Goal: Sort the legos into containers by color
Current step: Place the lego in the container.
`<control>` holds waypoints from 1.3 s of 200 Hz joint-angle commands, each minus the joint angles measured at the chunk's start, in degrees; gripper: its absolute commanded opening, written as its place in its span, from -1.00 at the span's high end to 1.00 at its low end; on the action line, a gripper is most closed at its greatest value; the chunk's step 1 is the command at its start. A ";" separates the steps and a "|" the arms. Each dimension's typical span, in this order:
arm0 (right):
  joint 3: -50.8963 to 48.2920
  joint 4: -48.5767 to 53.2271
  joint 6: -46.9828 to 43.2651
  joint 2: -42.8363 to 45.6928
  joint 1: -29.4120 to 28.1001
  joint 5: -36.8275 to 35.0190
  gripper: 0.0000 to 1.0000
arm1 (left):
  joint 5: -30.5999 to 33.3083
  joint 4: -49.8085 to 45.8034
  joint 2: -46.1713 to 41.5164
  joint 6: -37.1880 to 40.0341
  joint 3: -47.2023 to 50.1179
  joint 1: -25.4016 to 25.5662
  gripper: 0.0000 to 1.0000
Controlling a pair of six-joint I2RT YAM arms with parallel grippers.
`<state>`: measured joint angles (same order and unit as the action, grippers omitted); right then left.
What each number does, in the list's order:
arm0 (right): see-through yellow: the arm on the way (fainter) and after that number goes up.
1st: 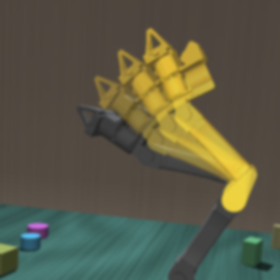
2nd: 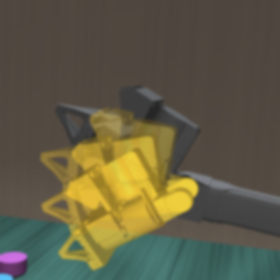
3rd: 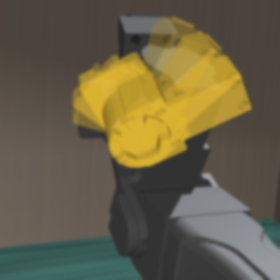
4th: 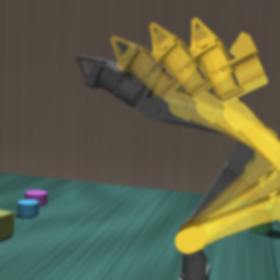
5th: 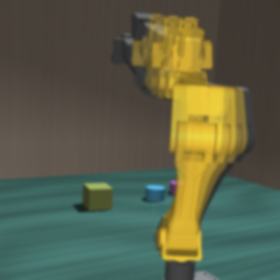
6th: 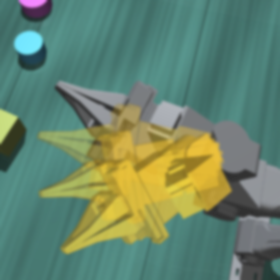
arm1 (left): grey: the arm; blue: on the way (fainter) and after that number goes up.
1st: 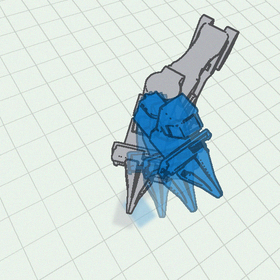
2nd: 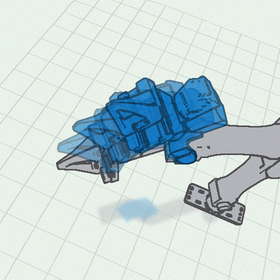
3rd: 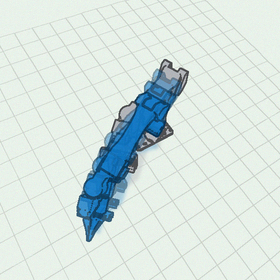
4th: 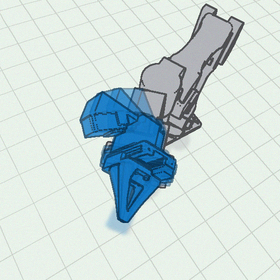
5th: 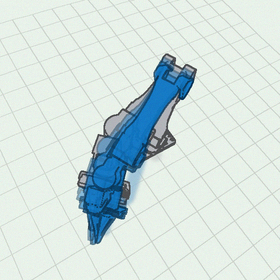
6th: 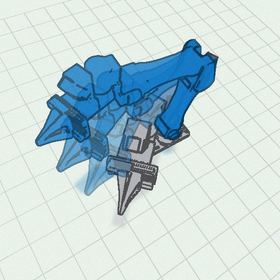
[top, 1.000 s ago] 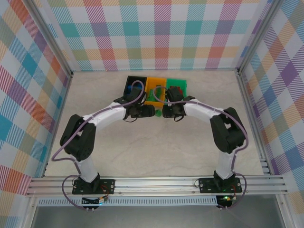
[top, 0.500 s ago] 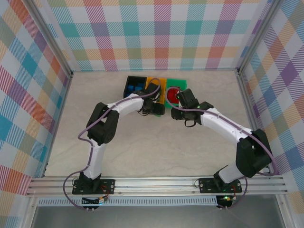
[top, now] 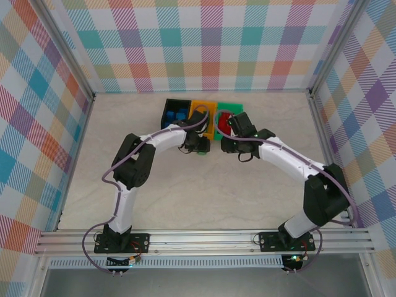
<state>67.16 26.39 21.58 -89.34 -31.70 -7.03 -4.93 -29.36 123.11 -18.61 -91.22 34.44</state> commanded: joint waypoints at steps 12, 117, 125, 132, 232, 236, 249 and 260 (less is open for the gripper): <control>8.89 -3.16 0.55 -7.58 0.72 2.84 0.33 | 0.19 1.18 -8.27 -1.48 6.82 -0.05 0.19; 46.61 5.18 -1.21 -37.21 3.06 5.74 -0.26 | 1.24 1.33 -22.46 -4.15 17.68 -1.46 0.20; 45.27 3.97 -0.86 -36.31 3.05 6.51 -0.30 | 1.24 0.80 -22.60 -3.95 17.12 -1.72 0.20; 43.63 2.83 -0.68 -35.11 3.09 7.06 -0.32 | 1.28 0.32 -22.57 -3.72 16.53 -1.90 0.20; 4.37 -6.23 1.70 -1.92 2.96 3.03 -0.34 | 1.31 -4.51 -5.52 0.66 -12.68 -4.90 0.13; 3.05 -6.19 1.95 -0.82 2.99 3.00 -0.34 | 2.11 -5.11 -4.42 0.91 -14.67 -4.95 0.12; -1.24 -6.35 2.64 2.99 2.95 2.85 -0.34 | 4.11 -5.22 -1.51 1.29 -18.92 -5.08 0.11; -5.13 -6.31 3.10 6.55 2.96 2.81 -0.34 | 5.47 -4.32 0.56 1.25 -21.51 -5.32 0.11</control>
<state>68.69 20.93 22.76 -87.85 -28.82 -3.27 -3.14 -31.53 119.81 -18.98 -106.96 29.87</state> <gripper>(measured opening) 0.669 0.444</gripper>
